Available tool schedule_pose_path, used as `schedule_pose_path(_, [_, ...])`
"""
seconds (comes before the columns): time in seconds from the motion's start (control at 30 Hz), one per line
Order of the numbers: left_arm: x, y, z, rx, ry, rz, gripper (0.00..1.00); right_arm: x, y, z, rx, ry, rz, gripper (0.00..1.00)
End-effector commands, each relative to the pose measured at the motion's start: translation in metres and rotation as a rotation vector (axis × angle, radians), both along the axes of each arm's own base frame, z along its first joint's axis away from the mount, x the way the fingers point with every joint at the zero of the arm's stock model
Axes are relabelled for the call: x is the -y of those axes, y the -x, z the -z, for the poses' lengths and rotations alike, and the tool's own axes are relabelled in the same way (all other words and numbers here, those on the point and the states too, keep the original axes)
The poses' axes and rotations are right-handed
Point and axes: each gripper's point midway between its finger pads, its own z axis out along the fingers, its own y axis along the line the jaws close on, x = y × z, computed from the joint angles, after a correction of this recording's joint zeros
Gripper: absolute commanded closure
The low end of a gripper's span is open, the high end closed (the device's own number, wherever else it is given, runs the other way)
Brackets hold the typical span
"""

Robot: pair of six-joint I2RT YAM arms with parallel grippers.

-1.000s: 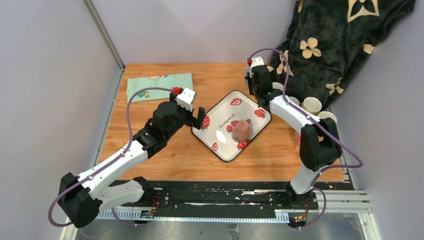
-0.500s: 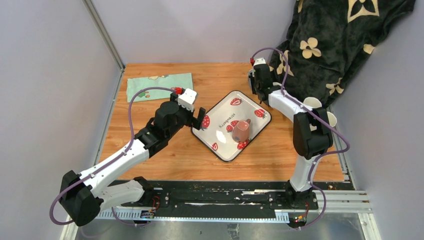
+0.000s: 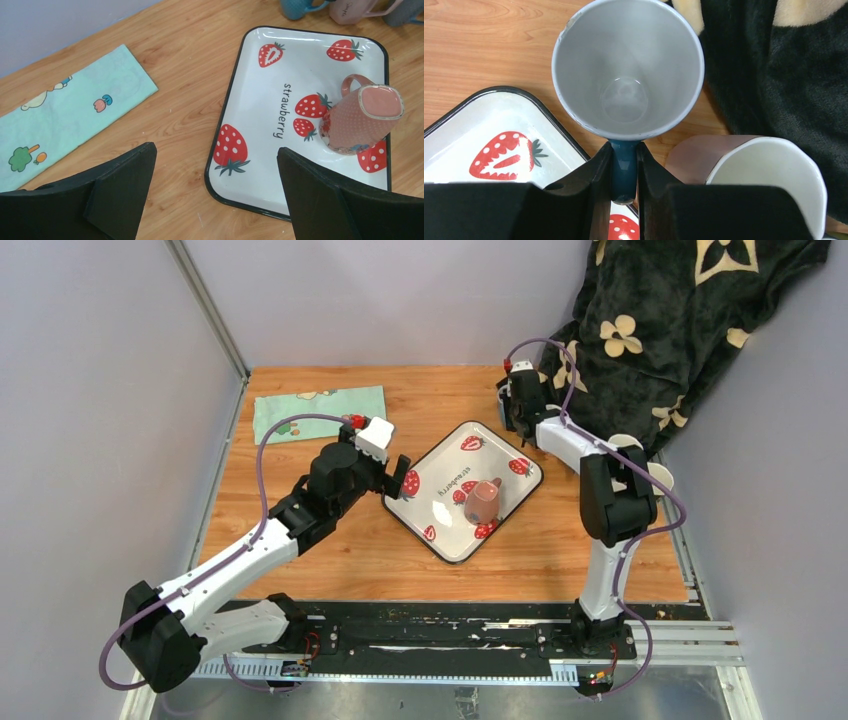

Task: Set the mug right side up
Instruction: Place the cup at the corner of the board.

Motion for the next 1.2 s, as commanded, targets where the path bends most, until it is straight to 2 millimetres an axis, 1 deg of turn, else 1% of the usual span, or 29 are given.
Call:
schedule_pose_path(0.0, [-0.001, 0.000, -0.013, 0.028, -0.022, 0.003, 0.00, 0.000, -0.020, -0.027, 0.083, -0.050, 0.016, 1.00])
schedule_pose_path(0.17, [-0.011, 0.000, -0.009, 0.055, -0.077, -0.015, 0.00, 0.004, -0.020, -0.020, 0.061, -0.039, 0.031, 1.00])
schedule_pose_path(0.3, [-0.011, 0.001, -0.012, 0.061, -0.072, -0.008, 0.00, 0.004, -0.019, -0.012, 0.038, -0.035, 0.031, 0.98])
schedule_pose_path(0.43, [-0.011, 0.001, -0.010, 0.056, -0.078, -0.008, 0.00, 0.004, -0.012, 0.001, -0.014, -0.044, 0.029, 0.92])
schedule_pose_path(0.6, [-0.008, 0.002, -0.010, 0.051, -0.070, 0.003, 0.00, 0.008, -0.006, 0.007, -0.038, -0.033, 0.047, 0.79])
schedule_pose_path(0.83, [-0.008, 0.002, -0.009, 0.046, -0.069, 0.006, 0.00, 0.011, -0.002, 0.003, -0.039, -0.035, 0.057, 0.68])
schedule_pose_path(1.03, [-0.007, 0.002, -0.007, 0.042, -0.071, 0.009, 0.00, 0.013, 0.000, -0.003, -0.030, -0.039, 0.062, 0.63])
schedule_pose_path(1.17, [-0.006, 0.002, -0.007, 0.040, -0.072, 0.012, 0.00, 0.014, 0.002, -0.011, -0.020, -0.039, 0.066, 0.58])
